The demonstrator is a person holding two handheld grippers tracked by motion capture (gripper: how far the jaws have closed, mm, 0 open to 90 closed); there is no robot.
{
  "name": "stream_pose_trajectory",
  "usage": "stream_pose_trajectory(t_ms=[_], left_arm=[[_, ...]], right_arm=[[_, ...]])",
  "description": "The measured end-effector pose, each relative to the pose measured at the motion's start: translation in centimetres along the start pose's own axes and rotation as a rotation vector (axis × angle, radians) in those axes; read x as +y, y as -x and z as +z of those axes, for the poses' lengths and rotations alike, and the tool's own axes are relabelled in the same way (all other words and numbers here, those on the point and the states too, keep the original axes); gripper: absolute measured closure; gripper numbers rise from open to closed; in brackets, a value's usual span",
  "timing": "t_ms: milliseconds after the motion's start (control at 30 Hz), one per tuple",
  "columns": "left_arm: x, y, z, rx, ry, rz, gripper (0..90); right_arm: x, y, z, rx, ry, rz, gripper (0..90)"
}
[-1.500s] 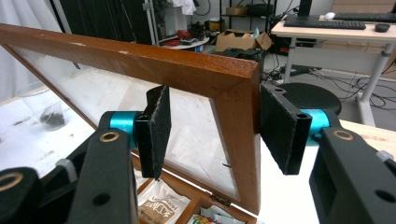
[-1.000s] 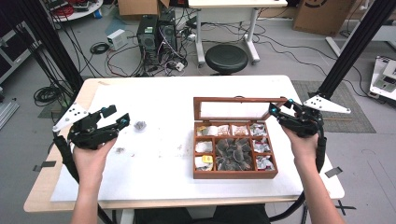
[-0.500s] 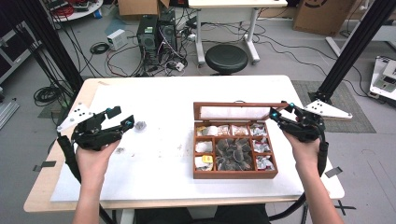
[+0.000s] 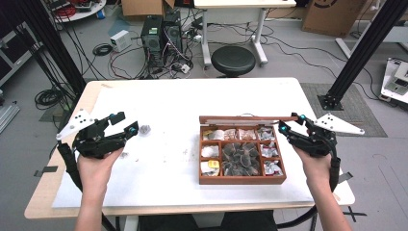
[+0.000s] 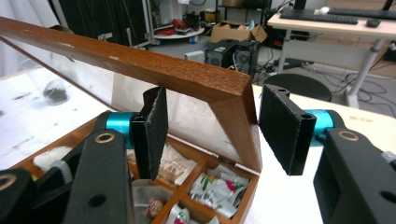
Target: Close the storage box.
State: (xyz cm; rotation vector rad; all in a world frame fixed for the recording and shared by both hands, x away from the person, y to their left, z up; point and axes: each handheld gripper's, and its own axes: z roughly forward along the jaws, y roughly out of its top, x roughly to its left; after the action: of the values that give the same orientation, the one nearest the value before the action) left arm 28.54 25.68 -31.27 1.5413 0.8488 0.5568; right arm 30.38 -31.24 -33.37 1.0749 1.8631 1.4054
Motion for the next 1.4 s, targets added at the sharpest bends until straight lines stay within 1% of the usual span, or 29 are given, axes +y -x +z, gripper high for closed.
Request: stream_pose_trajectory(t_ms=[67, 167, 433, 567, 700, 800, 933, 1400], left_arm=[[0.0, 0.1, 0.0, 0.0, 0.001, 0.0, 33.9], [0.1, 0.3, 0.0, -0.001, 0.001, 0.004, 33.9], [0.2, 0.5, 0.3, -0.009, 0.0, 0.01, 33.9], [0.1, 0.5, 0.3, -0.009, -0.002, 0.006, 33.9], [0.1, 0.5, 0.3, -0.009, -0.002, 0.005, 33.9], [0.1, 0.5, 0.4, -0.01, -0.003, 0.006, 33.9], [0.1, 0.5, 0.4, -0.008, -0.004, 0.007, 33.9], [0.0, 0.6, 0.9, -0.012, -0.011, 0.011, 33.9]], right_arm=[[-0.1, 0.1, -0.2, 0.007, -0.004, 0.007, 45.9], [-0.3, 0.1, -0.5, 0.013, -0.01, 0.003, 46.6], [-1.2, -0.6, -1.3, 0.003, -0.034, -0.006, 46.5], [-1.8, -0.9, -1.7, 0.008, -0.044, 0.002, 46.3], [-2.8, -1.3, -2.0, 0.004, -0.037, -0.004, 46.2], [-3.5, -1.4, -2.2, 0.009, -0.03, 0.007, 45.9], [-4.2, -1.7, -2.5, 0.005, -0.031, -0.001, 45.9], [-6.3, -2.5, -3.3, 0.003, -0.09, 0.014, 45.1]])
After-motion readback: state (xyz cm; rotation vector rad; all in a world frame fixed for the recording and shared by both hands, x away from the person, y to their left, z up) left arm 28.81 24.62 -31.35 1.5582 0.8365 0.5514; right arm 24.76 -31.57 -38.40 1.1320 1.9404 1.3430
